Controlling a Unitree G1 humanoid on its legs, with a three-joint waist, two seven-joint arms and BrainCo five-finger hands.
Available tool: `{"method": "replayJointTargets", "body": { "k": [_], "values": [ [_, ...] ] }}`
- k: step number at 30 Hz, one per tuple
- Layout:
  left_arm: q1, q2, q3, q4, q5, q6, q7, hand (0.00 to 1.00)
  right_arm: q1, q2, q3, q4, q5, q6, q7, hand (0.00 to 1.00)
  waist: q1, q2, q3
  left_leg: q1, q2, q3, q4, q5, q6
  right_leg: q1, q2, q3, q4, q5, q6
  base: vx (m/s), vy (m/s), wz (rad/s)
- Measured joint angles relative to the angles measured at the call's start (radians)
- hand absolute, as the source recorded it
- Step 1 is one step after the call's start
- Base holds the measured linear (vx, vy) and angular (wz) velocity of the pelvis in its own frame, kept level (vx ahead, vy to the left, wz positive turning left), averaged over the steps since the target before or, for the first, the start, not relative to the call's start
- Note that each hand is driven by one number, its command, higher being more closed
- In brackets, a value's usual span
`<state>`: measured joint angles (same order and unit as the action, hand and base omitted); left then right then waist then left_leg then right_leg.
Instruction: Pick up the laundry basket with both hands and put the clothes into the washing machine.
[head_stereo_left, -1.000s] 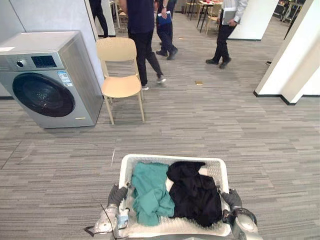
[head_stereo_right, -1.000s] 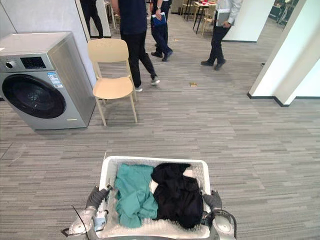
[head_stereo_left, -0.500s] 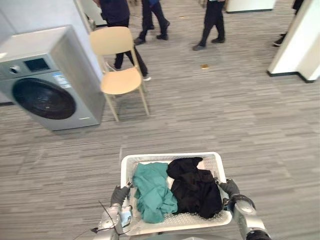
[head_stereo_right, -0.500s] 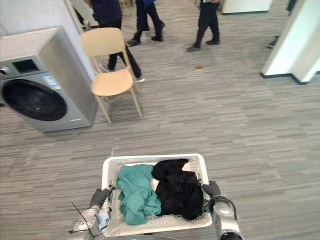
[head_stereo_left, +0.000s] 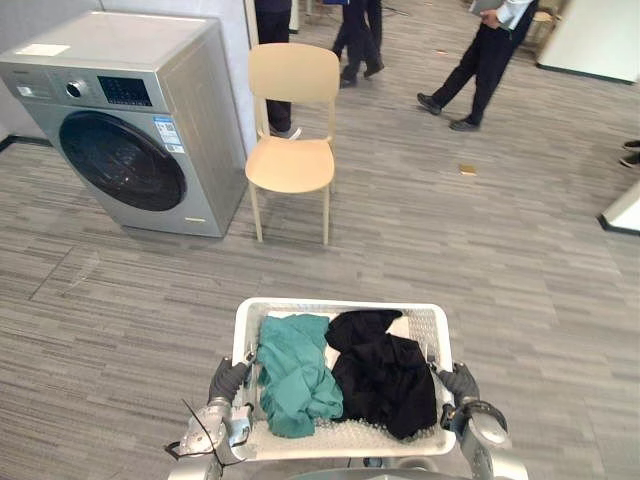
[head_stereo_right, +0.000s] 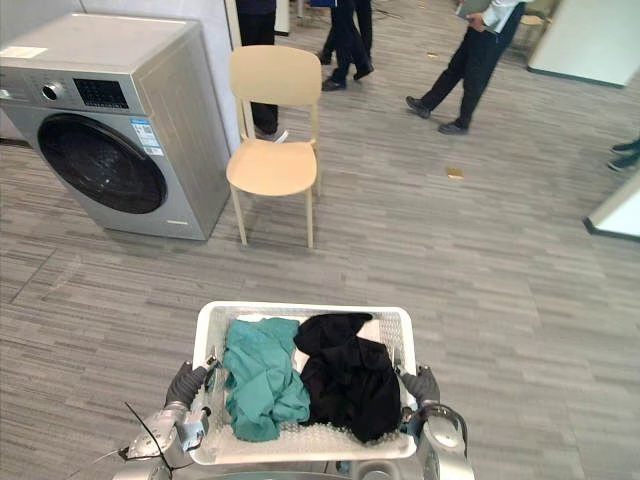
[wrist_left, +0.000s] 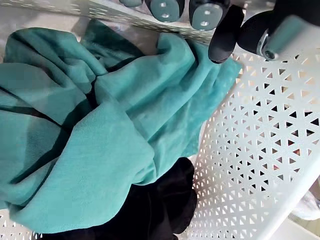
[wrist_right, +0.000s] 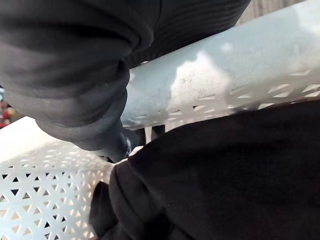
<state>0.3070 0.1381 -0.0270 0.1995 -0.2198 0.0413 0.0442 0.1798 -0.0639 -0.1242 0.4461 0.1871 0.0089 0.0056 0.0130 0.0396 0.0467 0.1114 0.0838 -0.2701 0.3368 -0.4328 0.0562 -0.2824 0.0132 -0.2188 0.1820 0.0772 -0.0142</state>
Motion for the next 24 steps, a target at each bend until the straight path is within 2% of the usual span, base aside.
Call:
{"method": "replayJointTargets", "body": {
  "k": [1,2,3,4,5,6,7,8,9,10,11,12,13,14,15,16,17,18,19,20,21,22,23,24],
  "values": [
    [0.000,-0.010,0.004,-0.004,0.006,0.000,0.001,1.00,-0.002,0.001,-0.004,0.003,0.000,0.002,-0.002,1.00,0.004,0.024,-0.009,-0.034,0.028,-0.032,0.128,0.027,-0.043,0.036,0.039,-0.030,0.010,-0.025,-0.035,0.73,-0.239,0.35],
    [0.002,-0.020,0.016,-0.004,0.008,0.000,0.000,1.00,-0.001,-0.009,0.001,-0.004,0.001,0.001,0.002,1.00,0.004,0.035,-0.006,-0.090,0.024,-0.066,0.337,0.106,-0.154,0.094,0.064,-0.048,0.007,-0.046,-0.060,0.70,-0.232,0.25],
    [0.005,-0.023,0.017,-0.005,0.008,0.000,-0.002,1.00,0.001,-0.011,0.002,-0.007,0.002,0.001,0.002,1.00,0.003,0.039,-0.005,-0.126,0.015,-0.075,0.455,0.178,-0.201,0.130,0.075,-0.052,-0.004,-0.054,-0.071,0.65,-0.203,0.35],
    [0.018,-0.029,0.019,-0.014,0.010,-0.001,-0.006,1.00,0.004,-0.013,0.005,-0.014,0.004,-0.001,-0.001,1.00,0.007,0.043,-0.002,-0.217,0.018,-0.058,0.696,0.248,-0.244,0.216,0.095,-0.048,-0.043,-0.066,-0.089,0.62,-0.158,0.27],
    [0.022,-0.030,0.020,-0.026,0.010,-0.002,-0.009,1.00,0.001,-0.013,0.005,-0.015,0.005,-0.003,-0.001,1.00,0.008,0.040,0.008,-0.273,0.022,-0.020,0.839,0.238,-0.226,0.282,0.108,-0.032,-0.075,-0.074,-0.101,0.69,-0.149,0.10],
    [0.025,-0.034,0.025,-0.033,0.010,-0.006,-0.015,1.00,-0.005,-0.019,0.008,-0.015,0.008,-0.004,-0.001,1.00,0.031,0.034,0.012,-0.345,0.031,0.043,0.948,0.213,-0.185,0.346,0.113,-0.001,-0.108,-0.078,-0.106,0.54,-0.093,-0.16],
    [0.024,-0.035,0.028,-0.034,0.010,-0.006,-0.018,1.00,-0.015,-0.021,0.010,-0.013,0.010,-0.004,-0.001,1.00,0.044,0.030,0.015,-0.383,0.045,0.082,0.967,0.196,-0.162,0.371,0.112,0.014,-0.123,-0.078,-0.106,0.48,-0.038,-0.35],
    [0.018,-0.036,0.037,-0.033,0.010,-0.007,-0.019,1.00,-0.041,-0.025,0.016,0.008,0.013,-0.006,-0.001,1.00,0.060,0.017,0.027,-0.458,0.071,0.150,0.921,0.164,-0.114,0.412,0.099,0.037,-0.150,-0.080,-0.109,0.43,0.029,-0.35],
    [0.018,-0.035,0.050,-0.033,0.009,-0.009,-0.018,1.00,-0.080,-0.025,0.026,0.048,0.017,-0.004,-0.002,1.00,0.064,-0.005,0.043,-0.508,0.073,0.195,0.761,0.149,-0.090,0.440,0.068,0.059,-0.155,-0.097,-0.106,0.40,0.056,-0.31],
    [0.012,-0.035,0.053,-0.036,0.009,-0.021,-0.019,1.00,-0.095,-0.026,0.026,0.060,0.026,-0.005,-0.002,1.00,0.068,-0.007,0.051,-0.526,0.071,0.202,0.671,0.148,-0.089,0.451,0.057,0.062,-0.155,-0.108,-0.095,0.37,0.115,-0.30],
    [-0.011,-0.034,0.056,-0.033,0.009,-0.024,-0.019,1.00,-0.120,-0.029,0.028,0.068,0.037,-0.012,-0.002,1.00,0.082,-0.009,0.070,-0.551,0.066,0.204,0.490,0.156,-0.098,0.476,0.031,0.076,-0.154,-0.140,-0.071,0.35,0.185,-0.41],
    [-0.020,-0.035,0.067,-0.025,0.009,-0.024,-0.016,1.00,-0.140,-0.035,0.044,0.078,0.038,-0.013,-0.005,1.00,0.089,-0.013,0.073,-0.558,0.054,0.191,0.273,0.194,-0.133,0.497,-0.003,0.093,-0.156,-0.199,-0.019,0.35,0.211,-0.43],
    [-0.020,-0.041,0.071,-0.018,0.009,-0.024,-0.016,1.00,-0.144,-0.042,0.051,0.080,0.039,-0.013,-0.005,1.00,0.088,-0.002,0.067,-0.547,0.055,0.180,0.153,0.229,-0.145,0.509,-0.008,0.097,-0.162,-0.221,0.002,0.43,0.338,-0.30],
    [-0.016,-0.059,0.069,0.000,0.009,-0.024,-0.016,1.00,-0.138,-0.061,0.056,0.092,0.040,-0.016,-0.004,1.00,0.084,0.043,0.059,-0.530,0.074,0.150,-0.031,0.282,-0.153,0.547,0.002,0.101,-0.180,-0.255,0.017,0.45,0.364,-0.12],
    [-0.015,-0.055,0.070,0.011,0.010,-0.030,-0.016,1.00,-0.143,-0.057,0.054,0.125,0.040,-0.021,-0.007,1.00,0.086,0.045,0.056,-0.525,0.064,0.173,0.004,0.416,-0.179,0.577,-0.010,0.115,-0.161,-0.311,0.016,0.46,0.373,-0.06],
    [-0.019,-0.042,0.071,0.008,0.013,-0.029,-0.015,1.00,-0.149,-0.046,0.054,0.127,0.040,-0.022,-0.009,1.00,0.087,0.029,0.050,-0.525,0.051,0.190,0.016,0.450,-0.167,0.575,-0.035,0.122,-0.138,-0.335,0.035,0.40,0.273,-0.17],
    [-0.025,-0.022,0.084,0.008,0.013,-0.028,-0.012,1.00,-0.154,-0.027,0.058,0.127,0.039,-0.022,-0.010,1.00,0.088,-0.027,0.049,-0.525,0.022,0.225,0.039,0.461,-0.148,0.561,-0.093,0.135,-0.092,-0.354,0.068,0.42,0.225,-0.19],
    [-0.029,-0.012,0.087,0.007,0.013,-0.028,-0.006,1.00,-0.157,-0.020,0.064,0.128,0.039,-0.022,-0.011,1.00,0.098,-0.056,0.047,-0.527,-0.002,0.243,0.077,0.435,-0.110,0.547,-0.125,0.146,-0.034,-0.345,0.086,0.43,0.214,-0.17],
    [-0.032,-0.011,0.083,0.007,0.013,-0.027,-0.006,1.00,-0.161,-0.020,0.062,0.129,0.039,-0.022,-0.010,1.00,0.101,-0.059,0.048,-0.526,-0.009,0.244,0.105,0.420,-0.093,0.534,-0.132,0.149,0.012,-0.335,0.094,0.44,0.236,0.04],
    [-0.034,-0.008,0.073,0.007,0.013,-0.023,-0.006,1.00,-0.158,-0.019,0.056,0.132,0.039,-0.022,-0.010,1.00,0.101,-0.060,0.048,-0.509,-0.020,0.247,0.139,0.378,-0.072,0.499,-0.143,0.152,0.137,-0.312,0.113,0.40,0.260,0.20],
    [-0.034,-0.007,0.069,0.007,0.013,-0.017,-0.006,1.00,-0.151,-0.016,0.048,0.140,0.039,-0.022,-0.006,1.00,0.094,-0.062,0.050,-0.471,-0.033,0.249,0.147,0.345,-0.053,0.447,-0.158,0.163,0.307,-0.257,0.128,0.38,0.262,0.24],
    [-0.032,-0.005,0.069,0.007,0.013,-0.015,-0.005,1.00,-0.149,-0.011,0.047,0.148,0.039,-0.023,-0.004,1.00,0.092,-0.062,0.053,-0.444,-0.037,0.251,0.140,0.329,-0.046,0.413,-0.163,0.169,0.397,-0.205,0.125,0.35,0.251,0.24],
    [-0.022,0.007,0.069,0.007,0.013,-0.015,-0.002,1.00,-0.150,-0.007,0.048,0.162,0.039,-0.023,-0.001,1.00,0.084,-0.053,0.069,-0.376,-0.049,0.248,0.111,0.297,-0.028,0.344,-0.176,0.178,0.576,-0.103,0.115,0.28,0.186,0.14],
    [-0.020,0.014,0.070,0.007,0.013,-0.015,0.000,1.00,-0.149,-0.001,0.048,0.163,0.039,-0.023,0.000,1.00,0.084,-0.054,0.072,-0.347,-0.050,0.248,0.098,0.290,-0.024,0.310,-0.172,0.185,0.654,-0.131,0.105,0.32,0.199,0.10]
  ]
}}
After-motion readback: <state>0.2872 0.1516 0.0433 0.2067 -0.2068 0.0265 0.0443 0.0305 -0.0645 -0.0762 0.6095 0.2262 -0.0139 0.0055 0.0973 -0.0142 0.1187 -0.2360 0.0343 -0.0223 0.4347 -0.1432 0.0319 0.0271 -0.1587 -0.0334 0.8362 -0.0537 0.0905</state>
